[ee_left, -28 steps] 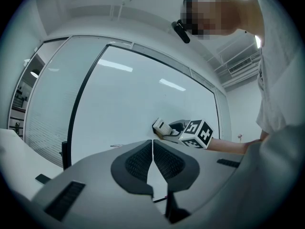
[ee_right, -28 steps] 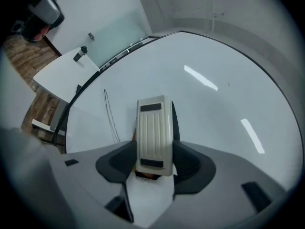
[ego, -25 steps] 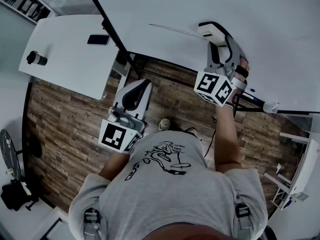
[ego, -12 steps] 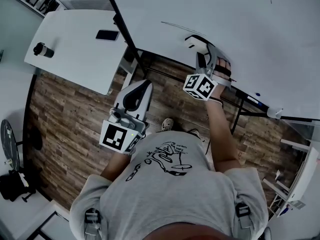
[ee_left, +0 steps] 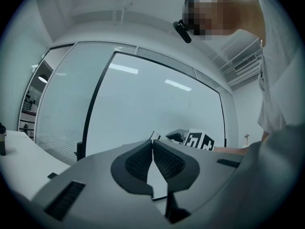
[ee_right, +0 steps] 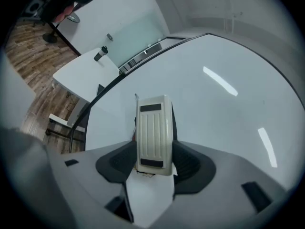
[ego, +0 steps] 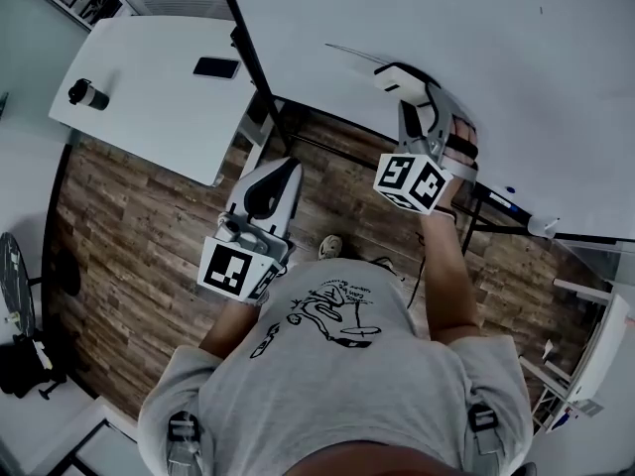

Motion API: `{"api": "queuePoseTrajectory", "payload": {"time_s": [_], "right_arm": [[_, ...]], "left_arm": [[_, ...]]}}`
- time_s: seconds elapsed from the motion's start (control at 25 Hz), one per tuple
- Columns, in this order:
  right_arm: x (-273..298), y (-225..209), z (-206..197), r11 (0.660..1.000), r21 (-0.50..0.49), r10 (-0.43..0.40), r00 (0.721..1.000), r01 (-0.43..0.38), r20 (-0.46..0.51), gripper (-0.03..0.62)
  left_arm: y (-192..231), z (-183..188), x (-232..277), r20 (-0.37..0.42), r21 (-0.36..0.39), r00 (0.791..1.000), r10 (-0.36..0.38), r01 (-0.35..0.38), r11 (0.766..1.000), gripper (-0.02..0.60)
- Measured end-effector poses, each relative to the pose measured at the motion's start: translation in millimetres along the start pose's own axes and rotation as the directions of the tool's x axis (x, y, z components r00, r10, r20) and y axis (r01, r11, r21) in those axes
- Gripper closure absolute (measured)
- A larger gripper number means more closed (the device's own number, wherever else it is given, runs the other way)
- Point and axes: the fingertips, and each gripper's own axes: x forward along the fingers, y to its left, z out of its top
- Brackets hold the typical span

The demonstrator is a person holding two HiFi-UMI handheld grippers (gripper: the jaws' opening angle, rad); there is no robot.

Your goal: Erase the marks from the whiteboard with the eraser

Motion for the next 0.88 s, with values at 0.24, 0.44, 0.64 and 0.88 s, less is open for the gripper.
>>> {"api": "queuePoseTrajectory", "payload": {"time_s": [0.24, 0.44, 0.64, 0.88], "right_arm": [[-20.2, -79.4, 17.0, 0.993, 0.022, -0.115, 0.993, 0.114, 0.031, 0.353], [-8.5, -100.0, 15.3, 0.994, 0.037, -0.107, 0.994, 0.107, 0.009, 0.353], [-6.8, -97.5, 16.1, 0.991, 0.008, -0.135, 0.991, 0.135, -0.006, 0.353], [3.4, -74.2, 19.6, 0.994, 0.005, -0.107, 0.994, 0.107, 0.017, 0.355]], "left_arm": [[-2.7, 0.4, 7.6, 0.006, -0.003, 1.0, -0.02, 0.02, 1.0, 0.555], [0.2, -3.1, 14.0, 0.002, -0.012, 1.0, -0.021, 0.021, 1.0, 0.555], [3.5, -3.5, 17.2, 0.003, -0.013, 1.0, -0.018, 0.018, 1.0, 0.555], [6.6, -6.4, 23.1, -0.003, -0.015, 1.0, -0.024, 0.024, 1.0, 0.555]]}}
